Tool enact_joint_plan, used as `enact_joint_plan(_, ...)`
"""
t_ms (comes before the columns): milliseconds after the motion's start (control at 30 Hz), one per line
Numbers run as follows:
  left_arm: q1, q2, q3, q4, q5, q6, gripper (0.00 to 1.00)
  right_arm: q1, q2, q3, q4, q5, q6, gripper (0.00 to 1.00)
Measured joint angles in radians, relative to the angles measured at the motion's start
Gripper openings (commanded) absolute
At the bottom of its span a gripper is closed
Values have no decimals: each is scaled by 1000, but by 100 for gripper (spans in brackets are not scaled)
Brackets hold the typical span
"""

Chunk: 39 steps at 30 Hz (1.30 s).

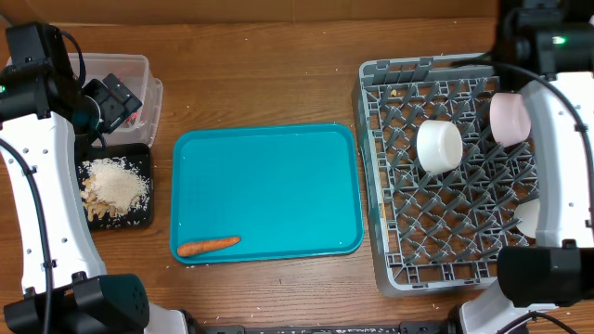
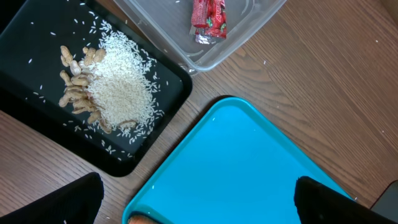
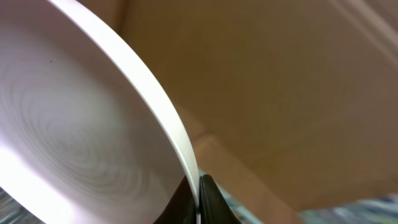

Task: Sort waste into correct bins and load items into the dishwasher
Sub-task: 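Place the white plate upright in the rack's right side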

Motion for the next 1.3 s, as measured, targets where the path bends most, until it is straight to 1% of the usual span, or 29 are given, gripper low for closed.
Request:
enact_joint_plan(200, 0, 0, 0, 6, -4, 0, 100, -118, 0, -39, 34, 92, 4, 4)
enact_joint_plan(433, 0, 0, 0, 7, -7, -1, 100, -231, 0, -188, 92, 106, 2, 4)
enact_joint_plan(633, 0, 0, 0, 8, -7, -18, 100, -246, 2, -377, 144, 72, 1, 4)
enact_joint_plan(733, 0, 0, 0, 8, -7, -26, 100, -243, 4, -431, 168, 34, -1, 4)
enact_joint_plan(967, 0, 0, 0, 8, -7, -28, 100, -241, 4, -508, 216, -40, 0, 4)
enact_joint_plan(1033, 0, 0, 0, 8, -7, -28, 100, -241, 4, -510, 228, -64, 0, 7)
enact_joint_plan(1067, 0, 0, 0, 8, -7, -28, 100, -242, 4, -510, 236, -85, 0, 13)
enact_joint_plan(1133, 0, 0, 0, 7, -7, -28, 100, -241, 4, -511, 247, -128, 4, 42)
enact_joint_plan(1167, 0, 0, 0, 7, -7, -28, 100, -240, 4, -512, 255, -152, 4, 74)
enact_joint_plan(1200, 0, 0, 0, 7, -7, -29, 100, -237, 4, -513, 261, -177, 4, 93)
enact_joint_plan(1267, 0, 0, 0, 7, -7, -29, 100, -232, 4, -513, 261, -212, 2, 100)
enact_joint_plan(1300, 0, 0, 0, 7, -7, -29, 100, -227, 4, -513, 262, -226, 2, 100)
